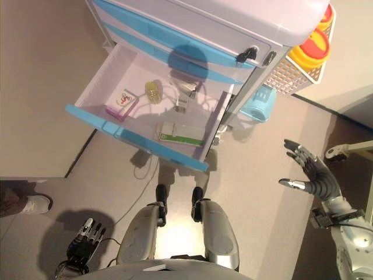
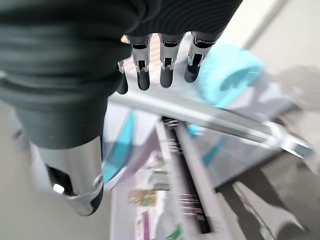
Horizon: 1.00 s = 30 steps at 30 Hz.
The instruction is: Open the drawer and pick up the medicine
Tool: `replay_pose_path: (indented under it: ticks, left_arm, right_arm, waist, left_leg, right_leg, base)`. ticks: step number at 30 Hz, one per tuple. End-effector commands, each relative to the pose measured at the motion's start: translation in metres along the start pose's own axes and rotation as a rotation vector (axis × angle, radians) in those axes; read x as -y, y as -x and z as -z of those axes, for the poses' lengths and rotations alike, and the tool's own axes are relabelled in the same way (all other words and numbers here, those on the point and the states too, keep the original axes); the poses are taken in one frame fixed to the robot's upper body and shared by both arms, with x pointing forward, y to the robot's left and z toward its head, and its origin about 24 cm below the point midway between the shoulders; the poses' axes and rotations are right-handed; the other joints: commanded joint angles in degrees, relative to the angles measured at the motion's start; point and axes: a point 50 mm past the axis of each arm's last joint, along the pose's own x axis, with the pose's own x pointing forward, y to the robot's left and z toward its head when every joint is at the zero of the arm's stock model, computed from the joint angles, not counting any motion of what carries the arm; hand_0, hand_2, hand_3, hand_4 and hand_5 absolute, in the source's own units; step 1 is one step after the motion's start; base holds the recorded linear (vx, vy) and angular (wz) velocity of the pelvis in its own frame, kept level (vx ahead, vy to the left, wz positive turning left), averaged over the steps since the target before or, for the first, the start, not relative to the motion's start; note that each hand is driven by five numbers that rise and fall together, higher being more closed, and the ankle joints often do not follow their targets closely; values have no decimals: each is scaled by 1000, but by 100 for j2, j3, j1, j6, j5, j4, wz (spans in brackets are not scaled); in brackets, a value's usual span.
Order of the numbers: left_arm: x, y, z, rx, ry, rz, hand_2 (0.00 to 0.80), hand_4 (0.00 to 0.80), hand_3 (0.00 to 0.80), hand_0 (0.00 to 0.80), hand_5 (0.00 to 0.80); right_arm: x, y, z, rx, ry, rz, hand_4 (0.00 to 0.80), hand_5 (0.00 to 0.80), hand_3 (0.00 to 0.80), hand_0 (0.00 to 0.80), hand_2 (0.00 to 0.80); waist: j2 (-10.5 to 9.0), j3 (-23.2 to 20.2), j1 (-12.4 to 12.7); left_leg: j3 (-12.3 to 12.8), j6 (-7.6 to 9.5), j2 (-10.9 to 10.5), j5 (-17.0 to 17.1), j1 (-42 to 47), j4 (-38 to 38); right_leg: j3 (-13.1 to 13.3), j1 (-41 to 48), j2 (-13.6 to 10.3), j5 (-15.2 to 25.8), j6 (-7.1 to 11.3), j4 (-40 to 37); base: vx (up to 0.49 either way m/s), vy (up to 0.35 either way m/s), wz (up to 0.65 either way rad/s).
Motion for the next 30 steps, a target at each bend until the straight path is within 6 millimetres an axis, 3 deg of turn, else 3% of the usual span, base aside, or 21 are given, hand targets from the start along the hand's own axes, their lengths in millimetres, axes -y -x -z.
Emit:
replay_pose_path:
  ticks: [1, 17, 24, 30]
  left_arm:
    - [-17, 11, -5, 11, -61, -44, 0, 0, 0, 0, 0]
    - [3, 0, 4, -44, -148, -47, 0, 0, 0, 0, 0]
    - [9, -4, 0, -50, -173, -61, 0, 0, 0, 0, 0]
    - [8, -5, -4, -68, -193, -70, 0, 0, 0, 0, 0]
  right_arm:
    - [1, -12, -27, 92, 83, -32, 0, 0, 0, 0, 0]
    - [-4, -80, -90, 233, 393, -44, 0, 0, 0, 0, 0]
    - [-10, -105, -104, 245, 478, -80, 0, 0, 0, 0, 0]
    - [-12, -123, -106, 214, 493, -112, 0, 0, 0, 0, 0]
  waist:
    - [-139, -279, 59]
    - [-147, -190, 489]
    - [-144, -171, 696]
    - [-142, -139, 849]
  left_leg:
    - [166, -6, -180, -373, -65, 185]
    - [33, 15, -133, -400, 174, 58]
    - [-39, 17, -117, -401, 242, 23]
    - [-94, 10, -109, -402, 249, 35]
  right_leg:
    - [221, 197, -405, 939, 905, -1002]
    - [164, 675, -536, 1136, 1006, -1424]
    - [113, 818, -576, 1156, 1033, -1474]
    - [68, 891, -611, 1168, 1031, -1521]
  base:
    - [32, 18, 3]
    - [15, 7, 5]
    - [28, -2, 7]
    - [36, -12, 6]
